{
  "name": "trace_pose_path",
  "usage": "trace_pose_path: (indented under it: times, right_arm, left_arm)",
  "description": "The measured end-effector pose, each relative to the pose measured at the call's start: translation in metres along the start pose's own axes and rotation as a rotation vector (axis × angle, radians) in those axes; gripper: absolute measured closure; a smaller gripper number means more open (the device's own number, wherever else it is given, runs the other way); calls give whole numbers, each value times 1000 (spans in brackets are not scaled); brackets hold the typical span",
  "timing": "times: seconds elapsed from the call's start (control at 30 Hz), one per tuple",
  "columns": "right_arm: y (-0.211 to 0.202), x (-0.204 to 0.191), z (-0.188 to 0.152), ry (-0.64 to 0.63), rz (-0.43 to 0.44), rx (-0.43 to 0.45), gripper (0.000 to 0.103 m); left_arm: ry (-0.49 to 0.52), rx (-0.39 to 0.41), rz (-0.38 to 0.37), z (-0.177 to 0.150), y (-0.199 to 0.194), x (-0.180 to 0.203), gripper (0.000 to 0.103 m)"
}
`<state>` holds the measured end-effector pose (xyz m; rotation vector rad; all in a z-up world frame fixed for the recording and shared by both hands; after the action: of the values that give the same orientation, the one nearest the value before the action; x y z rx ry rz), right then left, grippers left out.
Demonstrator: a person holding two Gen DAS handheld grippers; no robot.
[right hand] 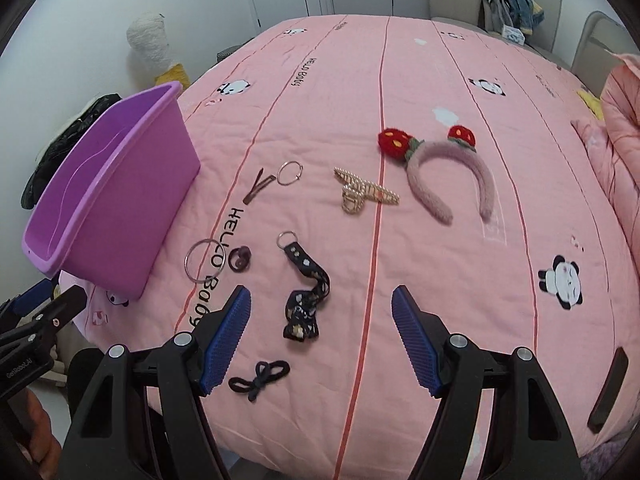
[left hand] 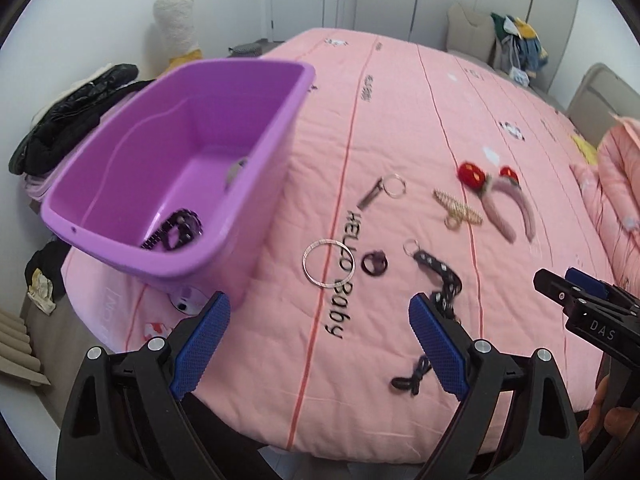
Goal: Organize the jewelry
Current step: 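Move both tools back over the bed toward the remaining items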
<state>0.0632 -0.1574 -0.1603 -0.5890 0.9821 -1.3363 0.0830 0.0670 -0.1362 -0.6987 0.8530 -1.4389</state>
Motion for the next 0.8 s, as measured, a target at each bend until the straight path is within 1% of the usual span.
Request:
trace_pose_path:
  times: [0.1, 0.23, 0.3, 0.4, 0.5, 0.67, 0.8]
  right_arm:
    - [13, 4, -18, 26, 16, -16, 33]
    - [30, 1, -31, 37, 32, -23, 33]
    - [40, 3, -38, 42, 30, -34, 33]
    - [54, 5, -43, 45, 29, -36, 33]
    - [70, 8, -46, 56, 30, -48, 33]
    - [94, 8, -47, 51, 34, -58, 33]
    - [109, 8, -44, 37, 26, -63, 33]
  left_arm:
    - [26, -15, -3, -15, 13, 9, 14]
    - [43, -34, -4, -28, 36, 17, 14]
    - [39, -37, 11, -28, 49, 16, 14]
    - [12, -39, 7, -26, 66, 15, 14]
    - [4, -40, 21, -23, 84, 16, 14]
    - [-4, -57, 35, -22, 112, 19, 14]
    - [-20, -89, 51, -23, 135, 20, 14]
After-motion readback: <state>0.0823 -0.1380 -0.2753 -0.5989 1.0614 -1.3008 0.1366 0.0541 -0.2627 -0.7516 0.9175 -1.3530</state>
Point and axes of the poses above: each gripper's, at about its wrist camera, not at the fingertips, and y roughly the way its jaws point, x to its right, z to its top, the point moved 10 cm from there along y, roughly the way its jaws point, and after that the axes turned 7 degrees about z, right-handed, at the moved point
